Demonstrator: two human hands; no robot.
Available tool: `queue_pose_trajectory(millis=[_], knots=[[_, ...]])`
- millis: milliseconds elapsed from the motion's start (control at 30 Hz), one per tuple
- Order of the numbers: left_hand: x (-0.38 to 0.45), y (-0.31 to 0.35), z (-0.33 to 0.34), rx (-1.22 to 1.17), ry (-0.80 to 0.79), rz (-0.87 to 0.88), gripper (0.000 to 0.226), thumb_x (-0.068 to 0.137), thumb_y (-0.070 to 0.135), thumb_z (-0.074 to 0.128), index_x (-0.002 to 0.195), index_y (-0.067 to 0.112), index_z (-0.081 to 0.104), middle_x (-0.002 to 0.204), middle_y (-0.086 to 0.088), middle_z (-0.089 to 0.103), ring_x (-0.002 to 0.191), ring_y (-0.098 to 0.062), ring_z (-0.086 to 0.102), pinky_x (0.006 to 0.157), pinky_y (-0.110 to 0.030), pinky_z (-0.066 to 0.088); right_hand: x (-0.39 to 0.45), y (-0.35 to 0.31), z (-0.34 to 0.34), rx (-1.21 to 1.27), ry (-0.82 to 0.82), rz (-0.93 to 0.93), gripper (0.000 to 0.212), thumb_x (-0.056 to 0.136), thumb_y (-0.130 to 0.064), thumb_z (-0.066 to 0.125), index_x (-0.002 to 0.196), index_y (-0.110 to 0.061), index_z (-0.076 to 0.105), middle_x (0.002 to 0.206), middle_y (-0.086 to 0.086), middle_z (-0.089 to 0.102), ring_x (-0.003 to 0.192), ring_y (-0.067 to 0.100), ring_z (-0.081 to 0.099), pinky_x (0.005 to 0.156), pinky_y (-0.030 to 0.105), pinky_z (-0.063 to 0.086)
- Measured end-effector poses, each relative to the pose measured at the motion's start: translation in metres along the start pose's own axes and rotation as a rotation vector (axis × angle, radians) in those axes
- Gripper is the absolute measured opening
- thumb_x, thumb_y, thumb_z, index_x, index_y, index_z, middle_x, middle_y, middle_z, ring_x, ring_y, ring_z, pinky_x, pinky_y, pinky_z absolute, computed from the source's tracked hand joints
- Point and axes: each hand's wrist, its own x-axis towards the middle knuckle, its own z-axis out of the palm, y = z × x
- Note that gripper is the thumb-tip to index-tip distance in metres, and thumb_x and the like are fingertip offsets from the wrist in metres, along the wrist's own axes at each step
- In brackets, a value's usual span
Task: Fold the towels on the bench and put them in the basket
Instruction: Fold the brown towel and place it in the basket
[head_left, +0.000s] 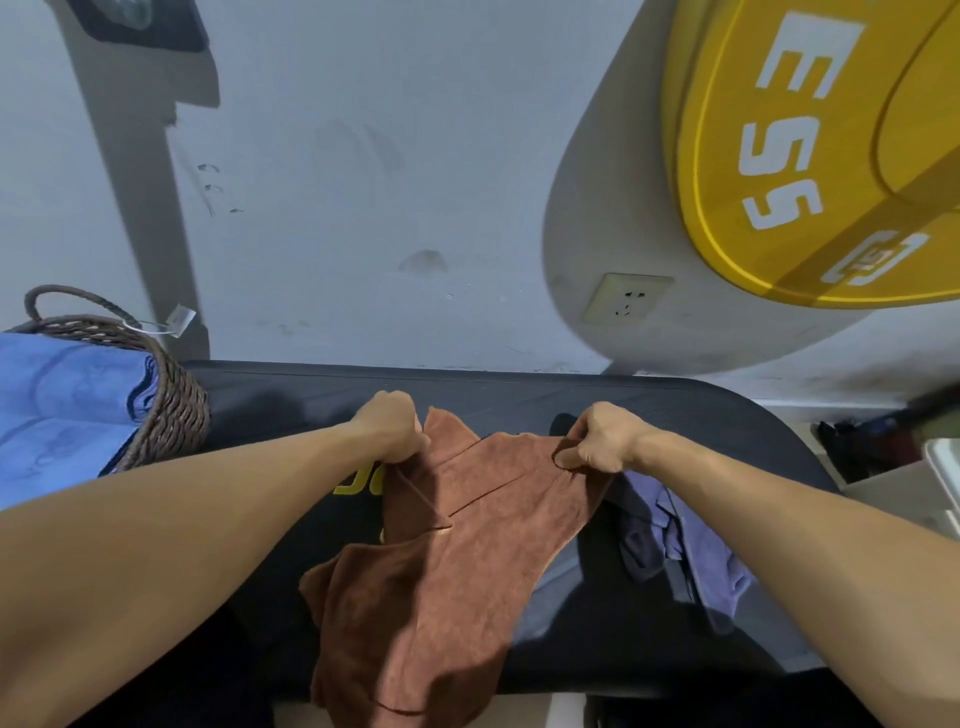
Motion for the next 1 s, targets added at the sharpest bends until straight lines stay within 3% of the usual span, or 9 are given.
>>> queue_pose_trajectory(millis=[67, 167, 267, 400, 500, 667, 833, 1000], knots=[[0.001, 0.003, -0.007, 0.008, -0.026, 0.021, 0.021, 0.093, 0.022, 0.060, 0.078, 0.006, 0.063, 0.083, -0.009, 0.071, 0.082, -0.026, 0.070, 0.079, -0.038, 0.056, 0.004, 0.002, -0.004, 0.011, -0.013, 0.002, 0.031, 0.085, -0.036, 0.072, 0.092, -0.007, 0.076, 0.079, 0.000, 0.065, 0.075, 0.017, 0.058, 0.068, 0.028, 0.046], [0.000, -0.003, -0.025, -0.015, -0.021, -0.016, 0.013, 0.095, 0.019, 0.055, 0.098, 0.007, 0.057, 0.074, -0.010, 0.074, 0.067, -0.020, 0.072, 0.071, -0.033, 0.055, 0.010, 0.002, -0.008, 0.038, 0.065, -0.024, 0.028, 0.092, -0.036, 0.065, 0.083, -0.012, 0.076, 0.082, 0.000, 0.072, 0.080, 0.020, 0.066, 0.072, 0.029, 0.050], [0.000, -0.021, -0.042, -0.014, 0.030, -0.110, 0.015, 0.094, 0.015, 0.057, 0.102, 0.004, 0.062, 0.076, -0.012, 0.076, 0.077, -0.022, 0.073, 0.076, -0.035, 0.056, 0.015, -0.004, -0.009, 0.200, 0.160, -0.029, 0.024, 0.091, -0.039, 0.067, 0.080, -0.018, 0.071, 0.089, 0.001, 0.074, 0.081, 0.017, 0.067, 0.073, 0.028, 0.050], [-0.005, -0.045, -0.043, -0.072, -0.048, -0.262, 0.015, 0.097, 0.022, 0.059, 0.100, 0.008, 0.060, 0.082, -0.017, 0.076, 0.073, -0.027, 0.070, 0.072, -0.035, 0.058, 0.015, -0.011, -0.004, 0.132, -0.071, 0.021, 0.019, 0.083, -0.035, 0.078, 0.083, -0.019, 0.070, 0.077, 0.003, 0.068, 0.067, 0.018, 0.060, 0.059, 0.027, 0.050], [-0.004, -0.054, -0.039, -0.162, -0.026, -0.293, 0.019, 0.098, 0.024, 0.056, 0.097, 0.007, 0.062, 0.079, -0.017, 0.075, 0.080, -0.032, 0.074, 0.074, -0.037, 0.060, 0.015, -0.014, -0.003, 0.062, -0.064, 0.034, 0.012, 0.091, -0.022, 0.065, 0.081, -0.014, 0.063, 0.074, 0.011, 0.070, 0.055, 0.022, 0.058, 0.052, 0.028, 0.052], [0.002, -0.057, -0.038, -0.317, 0.089, -0.323, 0.022, 0.098, 0.020, 0.048, 0.098, 0.004, 0.062, 0.079, -0.021, 0.074, 0.081, -0.036, 0.074, 0.078, -0.042, 0.061, 0.021, -0.016, -0.005, 0.310, 0.077, 0.066, 0.018, 0.093, -0.003, 0.048, 0.090, -0.005, 0.066, 0.081, 0.014, 0.076, 0.075, 0.029, 0.075, 0.068, 0.042, 0.063], [0.007, -0.063, -0.037, -0.282, 0.162, -0.339, 0.022, 0.099, 0.019, 0.050, 0.094, 0.003, 0.064, 0.080, -0.015, 0.074, 0.072, -0.029, 0.074, 0.074, -0.043, 0.062, 0.026, -0.011, -0.009, 0.338, 0.280, 0.103, 0.015, 0.095, -0.012, 0.055, 0.103, -0.004, 0.065, 0.092, 0.018, 0.072, 0.070, 0.034, 0.073, 0.063, 0.039, 0.062], [0.007, -0.067, -0.033, -0.167, 0.104, -0.333, 0.028, 0.099, 0.030, 0.054, 0.095, 0.004, 0.062, 0.078, -0.011, 0.072, 0.063, -0.024, 0.073, 0.060, -0.035, 0.061, 0.030, -0.007, -0.006, 0.289, 0.323, 0.059, 0.018, 0.093, -0.019, 0.062, 0.103, -0.006, 0.069, 0.097, 0.017, 0.072, 0.084, 0.034, 0.071, 0.081, 0.045, 0.059]])
